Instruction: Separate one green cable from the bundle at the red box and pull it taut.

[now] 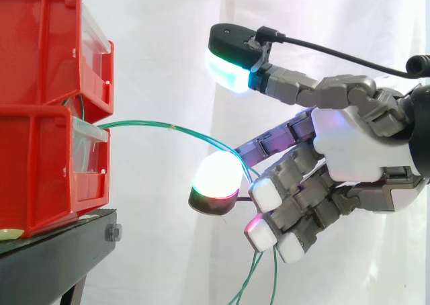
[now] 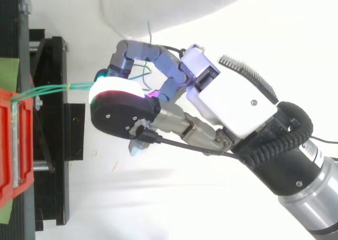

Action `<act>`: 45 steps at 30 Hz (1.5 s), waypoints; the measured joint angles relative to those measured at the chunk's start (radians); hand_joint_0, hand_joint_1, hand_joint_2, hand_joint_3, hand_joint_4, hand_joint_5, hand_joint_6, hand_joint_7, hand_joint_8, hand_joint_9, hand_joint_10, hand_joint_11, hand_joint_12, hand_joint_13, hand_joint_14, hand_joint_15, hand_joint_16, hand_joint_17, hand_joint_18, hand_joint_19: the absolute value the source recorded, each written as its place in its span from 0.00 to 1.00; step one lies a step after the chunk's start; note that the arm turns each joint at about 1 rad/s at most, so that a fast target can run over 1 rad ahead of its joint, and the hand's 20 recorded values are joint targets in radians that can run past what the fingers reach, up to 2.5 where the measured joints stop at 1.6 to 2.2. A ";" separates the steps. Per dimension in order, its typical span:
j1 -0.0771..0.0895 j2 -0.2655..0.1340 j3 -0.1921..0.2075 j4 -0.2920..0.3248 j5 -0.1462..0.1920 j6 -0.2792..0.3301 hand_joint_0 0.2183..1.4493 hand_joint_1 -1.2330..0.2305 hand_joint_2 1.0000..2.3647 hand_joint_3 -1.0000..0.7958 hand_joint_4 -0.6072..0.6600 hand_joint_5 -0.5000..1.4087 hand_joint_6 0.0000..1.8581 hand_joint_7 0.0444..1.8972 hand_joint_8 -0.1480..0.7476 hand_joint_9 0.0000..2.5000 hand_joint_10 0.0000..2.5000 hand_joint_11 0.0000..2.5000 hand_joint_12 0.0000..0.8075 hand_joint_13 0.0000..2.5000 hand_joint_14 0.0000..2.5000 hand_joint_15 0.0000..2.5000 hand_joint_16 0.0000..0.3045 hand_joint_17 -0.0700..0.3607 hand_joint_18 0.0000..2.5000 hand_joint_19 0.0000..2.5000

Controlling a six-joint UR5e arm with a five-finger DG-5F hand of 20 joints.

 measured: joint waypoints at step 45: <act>0.015 0.001 0.012 0.089 0.060 -0.226 0.13 0.68 0.00 0.28 0.76 0.28 0.27 0.50 0.52 0.64 0.00 0.10 0.59 0.52 0.01 0.22 0.34 0.70 0.51 0.18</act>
